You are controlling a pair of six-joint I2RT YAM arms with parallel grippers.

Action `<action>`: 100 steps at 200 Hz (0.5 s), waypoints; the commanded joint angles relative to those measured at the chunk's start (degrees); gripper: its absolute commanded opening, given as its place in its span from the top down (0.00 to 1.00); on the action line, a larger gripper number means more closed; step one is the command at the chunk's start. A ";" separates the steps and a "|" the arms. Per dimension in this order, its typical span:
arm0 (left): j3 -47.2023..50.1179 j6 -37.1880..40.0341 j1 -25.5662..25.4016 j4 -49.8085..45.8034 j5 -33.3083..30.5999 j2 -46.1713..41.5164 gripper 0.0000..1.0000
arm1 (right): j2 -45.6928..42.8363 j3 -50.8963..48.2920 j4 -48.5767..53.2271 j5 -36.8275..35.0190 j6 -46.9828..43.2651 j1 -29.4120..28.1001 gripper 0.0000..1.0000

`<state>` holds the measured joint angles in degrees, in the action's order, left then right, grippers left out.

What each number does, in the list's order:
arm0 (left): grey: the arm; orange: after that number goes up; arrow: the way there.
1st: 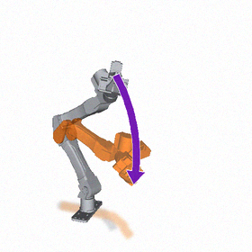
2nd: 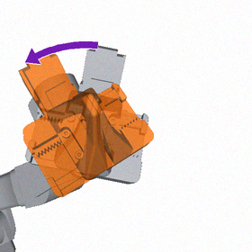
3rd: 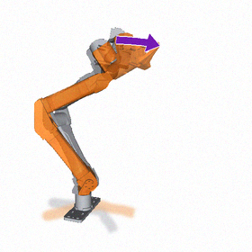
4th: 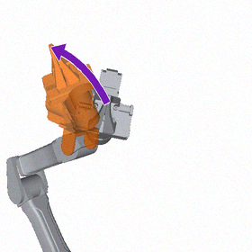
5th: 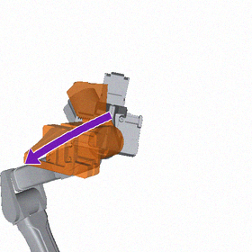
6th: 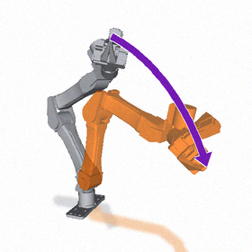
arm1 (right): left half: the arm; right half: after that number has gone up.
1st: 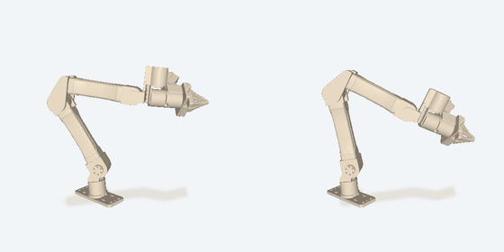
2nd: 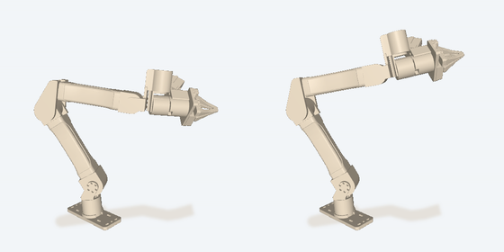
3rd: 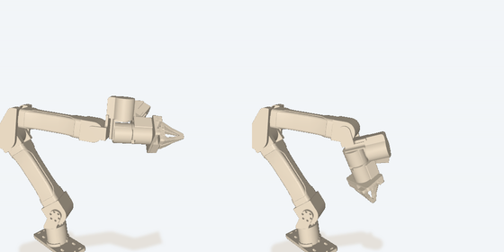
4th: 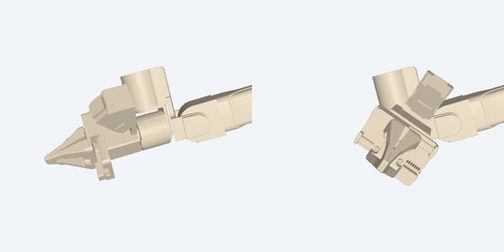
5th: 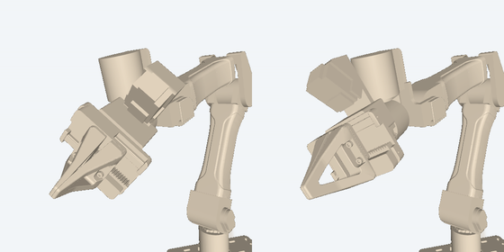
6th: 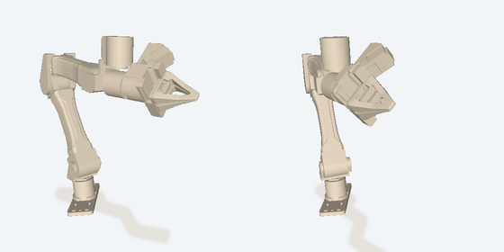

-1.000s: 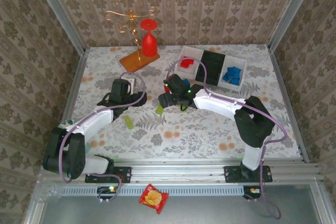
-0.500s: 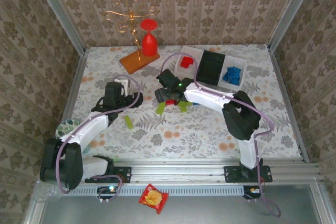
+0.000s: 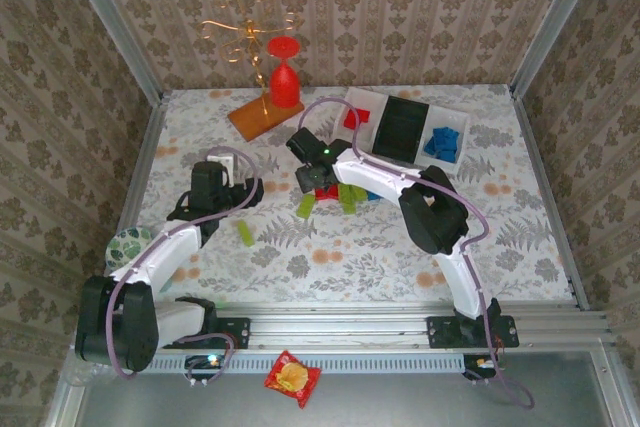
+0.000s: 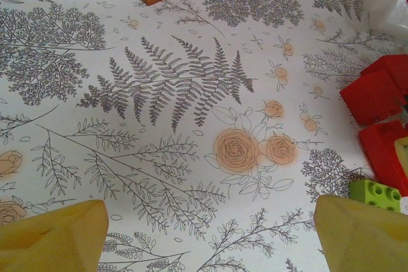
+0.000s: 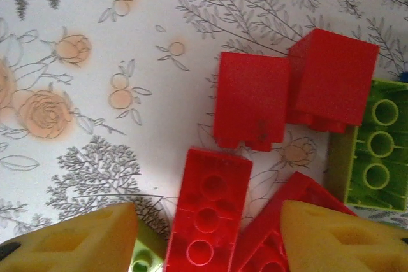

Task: Sort the legos into containers by color
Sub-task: Pick up the lego from the center of the table.

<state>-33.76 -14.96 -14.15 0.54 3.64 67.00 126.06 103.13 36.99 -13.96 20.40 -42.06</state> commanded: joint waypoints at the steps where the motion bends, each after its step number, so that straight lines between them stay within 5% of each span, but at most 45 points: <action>1: 0.45 -0.53 0.44 1.22 -0.26 0.05 0.14 | 1.94 1.70 2.81 0.22 -0.52 0.94 0.41; 100: 0.49 -0.60 0.45 1.78 0.58 0.86 0.14 | 5.92 3.81 3.32 2.35 -0.68 1.15 0.46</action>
<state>-33.76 -14.98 -14.15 0.95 3.70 68.29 129.54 105.23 38.00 -12.64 19.88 -40.91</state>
